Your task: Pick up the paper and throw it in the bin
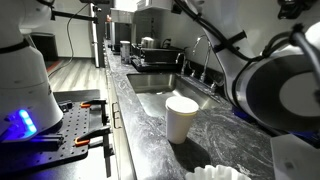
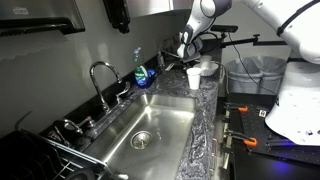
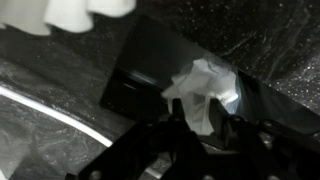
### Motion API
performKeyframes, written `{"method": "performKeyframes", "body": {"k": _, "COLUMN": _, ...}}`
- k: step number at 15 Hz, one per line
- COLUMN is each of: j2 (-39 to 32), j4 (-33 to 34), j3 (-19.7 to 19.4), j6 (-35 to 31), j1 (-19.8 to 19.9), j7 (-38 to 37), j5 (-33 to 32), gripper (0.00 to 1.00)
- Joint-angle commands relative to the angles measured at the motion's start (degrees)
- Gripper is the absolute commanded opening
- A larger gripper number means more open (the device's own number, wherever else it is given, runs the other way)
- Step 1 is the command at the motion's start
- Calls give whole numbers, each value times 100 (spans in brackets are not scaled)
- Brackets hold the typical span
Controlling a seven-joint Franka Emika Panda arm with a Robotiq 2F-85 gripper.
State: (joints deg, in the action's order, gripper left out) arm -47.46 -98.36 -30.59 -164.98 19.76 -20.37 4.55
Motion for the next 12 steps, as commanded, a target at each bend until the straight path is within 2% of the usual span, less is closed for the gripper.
{"method": "performKeyframes", "body": {"k": 1, "j2": -155, "j4": 352, "j3": -58, "j6": 347, "j1": 11, "j7": -269, "j5": 142, "gripper": 65}}
{"method": "performKeyframes", "body": {"k": 5, "j2": 25, "j4": 297, "j3": -142, "j6": 390, "j1": -31, "j7": -387, "j5": 153, "gripper": 95}}
{"method": "performKeyframes", "body": {"k": 6, "j2": 71, "j4": 268, "j3": -200, "j6": 397, "j1": -80, "j7": -397, "j5": 131, "gripper": 99}}
{"method": "performKeyframes", "body": {"k": 9, "j2": 278, "j4": 138, "j3": -233, "j6": 424, "j1": -155, "j7": -279, "j5": 70, "gripper": 100}}
{"method": "performKeyframes", "body": {"k": 12, "j2": 600, "j4": -41, "j3": -28, "j6": 419, "j1": -196, "j7": -12, "j5": 15, "gripper": 100}}
